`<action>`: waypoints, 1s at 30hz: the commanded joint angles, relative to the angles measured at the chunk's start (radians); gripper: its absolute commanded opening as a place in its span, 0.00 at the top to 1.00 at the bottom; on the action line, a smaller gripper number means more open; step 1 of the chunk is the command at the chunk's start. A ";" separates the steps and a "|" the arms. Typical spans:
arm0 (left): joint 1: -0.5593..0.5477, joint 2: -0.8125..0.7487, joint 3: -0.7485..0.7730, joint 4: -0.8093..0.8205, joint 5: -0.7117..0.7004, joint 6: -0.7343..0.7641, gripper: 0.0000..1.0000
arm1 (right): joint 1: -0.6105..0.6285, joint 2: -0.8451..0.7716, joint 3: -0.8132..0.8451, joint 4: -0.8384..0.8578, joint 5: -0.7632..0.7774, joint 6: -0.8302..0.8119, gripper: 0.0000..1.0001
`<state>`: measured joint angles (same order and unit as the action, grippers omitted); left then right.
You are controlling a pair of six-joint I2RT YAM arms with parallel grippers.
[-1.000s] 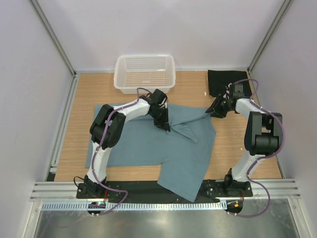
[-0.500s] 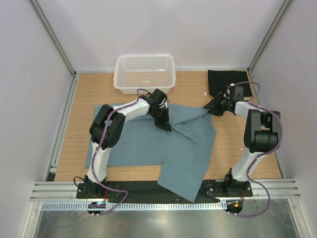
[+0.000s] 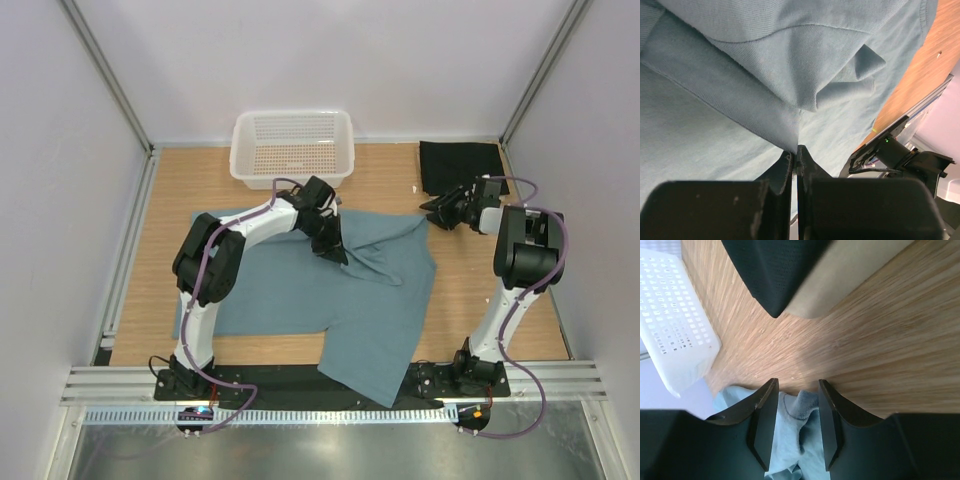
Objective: Fold and stack the t-shirts
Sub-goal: Fold the tshirt
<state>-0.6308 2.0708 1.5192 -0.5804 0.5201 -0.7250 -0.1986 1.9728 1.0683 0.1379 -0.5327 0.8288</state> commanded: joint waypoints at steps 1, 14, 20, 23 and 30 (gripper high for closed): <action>-0.003 -0.037 0.001 0.002 0.047 -0.008 1.00 | 0.001 -0.037 0.036 0.059 -0.038 0.018 0.57; 0.005 0.035 0.070 -0.030 0.063 0.007 1.00 | -0.005 -0.258 -0.162 -0.078 -0.045 -0.160 0.39; 0.006 0.035 0.091 -0.039 0.074 0.009 1.00 | 0.002 -0.190 -0.199 0.077 -0.147 -0.108 0.37; 0.010 0.031 0.091 -0.044 0.070 0.009 1.00 | 0.018 -0.164 -0.218 0.182 -0.177 -0.088 0.36; 0.014 0.022 0.091 -0.053 0.070 0.013 1.00 | 0.045 -0.098 -0.228 0.311 -0.213 -0.037 0.37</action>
<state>-0.6239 2.1120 1.5749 -0.6159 0.5552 -0.7254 -0.1677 1.8687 0.8452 0.3191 -0.7101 0.7639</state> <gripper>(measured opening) 0.010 0.630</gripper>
